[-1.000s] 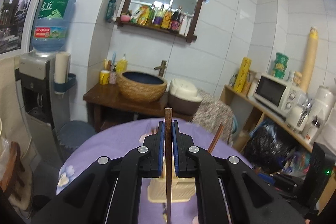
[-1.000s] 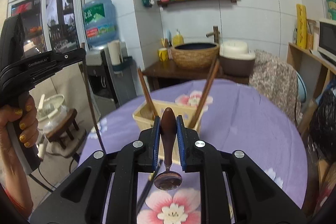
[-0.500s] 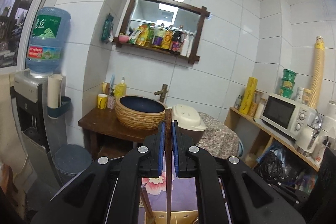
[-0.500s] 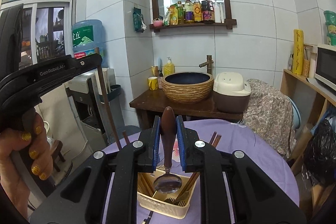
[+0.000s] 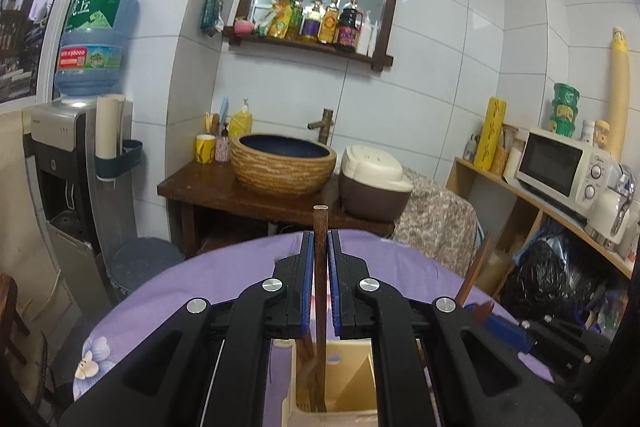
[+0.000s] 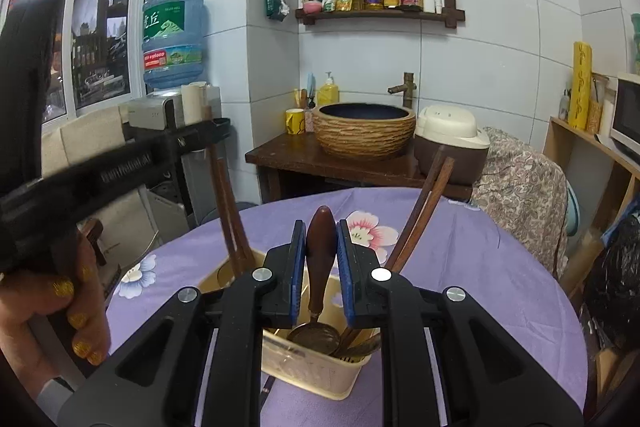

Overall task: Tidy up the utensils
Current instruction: 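Lower the chopstick and spoon into the holder and open both tools, then move both open tools back down to the last dark chopsticks on the cloth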

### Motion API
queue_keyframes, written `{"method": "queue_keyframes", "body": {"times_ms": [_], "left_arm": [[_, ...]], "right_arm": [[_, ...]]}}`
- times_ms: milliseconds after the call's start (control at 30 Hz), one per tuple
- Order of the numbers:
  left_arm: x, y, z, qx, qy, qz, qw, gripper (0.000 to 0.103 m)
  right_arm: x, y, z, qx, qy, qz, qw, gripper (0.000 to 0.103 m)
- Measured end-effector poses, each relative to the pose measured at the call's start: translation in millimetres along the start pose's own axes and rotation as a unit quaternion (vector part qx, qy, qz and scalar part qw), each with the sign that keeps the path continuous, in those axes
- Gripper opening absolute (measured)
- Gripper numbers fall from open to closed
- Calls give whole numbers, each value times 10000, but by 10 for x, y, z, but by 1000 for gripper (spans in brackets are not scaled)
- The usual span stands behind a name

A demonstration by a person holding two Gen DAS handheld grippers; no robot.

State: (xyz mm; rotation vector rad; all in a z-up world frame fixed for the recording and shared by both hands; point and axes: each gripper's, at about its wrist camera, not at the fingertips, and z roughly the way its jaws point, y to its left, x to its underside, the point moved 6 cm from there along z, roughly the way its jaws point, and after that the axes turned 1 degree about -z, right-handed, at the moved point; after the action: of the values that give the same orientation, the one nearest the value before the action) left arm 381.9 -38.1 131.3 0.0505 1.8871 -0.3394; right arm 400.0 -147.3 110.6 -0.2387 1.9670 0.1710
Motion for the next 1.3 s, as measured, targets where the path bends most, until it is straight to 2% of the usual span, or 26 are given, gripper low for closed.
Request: {"method": "queue_keyframes", "body": {"times_ms": [200, 300, 533, 600, 633, 667, 767, 800, 867, 900, 967, 1067, 1133, 1300], "left_arm": [[231, 34, 84, 86, 316, 30, 9995, 8], [284, 23, 82, 53, 293, 121, 9995, 8], [263, -1, 27, 177, 407, 161, 9989, 9], [245, 3, -41, 241, 368, 110, 9990, 15], [233, 8, -83, 261, 331, 67, 9991, 28], [217, 20, -135, 275, 282, 9, 9992, 40], [215, 55, -347, 314, 162, -119, 9993, 53], [251, 77, -436, 240, 160, -115, 9995, 58], [353, 133, -558, 8, 190, -118, 9998, 75], [463, 163, -628, -99, 279, -62, 9995, 77], [671, 209, -706, -241, 465, 46, 9986, 84], [1043, 319, -788, -583, 784, 252, 9949, 87], [1304, 433, -847, -924, 948, 343, 9906, 90], [1698, 659, -954, -1364, 1246, 408, 9819, 96]], "right_arm": [[207, -23, 112, -13, 350, -6, 9994, 16], [317, -19, 172, 33, 474, -50, 9989, 16], [311, 1, 103, 21, 237, -208, 9995, 19], [277, 4, 16, 52, 85, -254, 9996, 35], [258, -1, -43, 75, -9, -253, 9997, 50], [239, -4, -129, 110, -153, -253, 9995, 51], [240, -20, -336, 306, -302, -282, 9987, 54], [258, -22, -416, 424, -341, -306, 9981, 59], [342, 12, -586, 606, -388, -399, 9966, 68], [438, 54, -692, 725, -348, -481, 9956, 71], [597, 110, -800, 869, -231, -547, 9944, 80], [963, 216, -844, 901, 253, -570, 9940, 88], [1292, 298, -768, 775, 776, -495, 9927, 89], [1948, 479, -505, 615, 1782, -325, 9815, 89]]}}
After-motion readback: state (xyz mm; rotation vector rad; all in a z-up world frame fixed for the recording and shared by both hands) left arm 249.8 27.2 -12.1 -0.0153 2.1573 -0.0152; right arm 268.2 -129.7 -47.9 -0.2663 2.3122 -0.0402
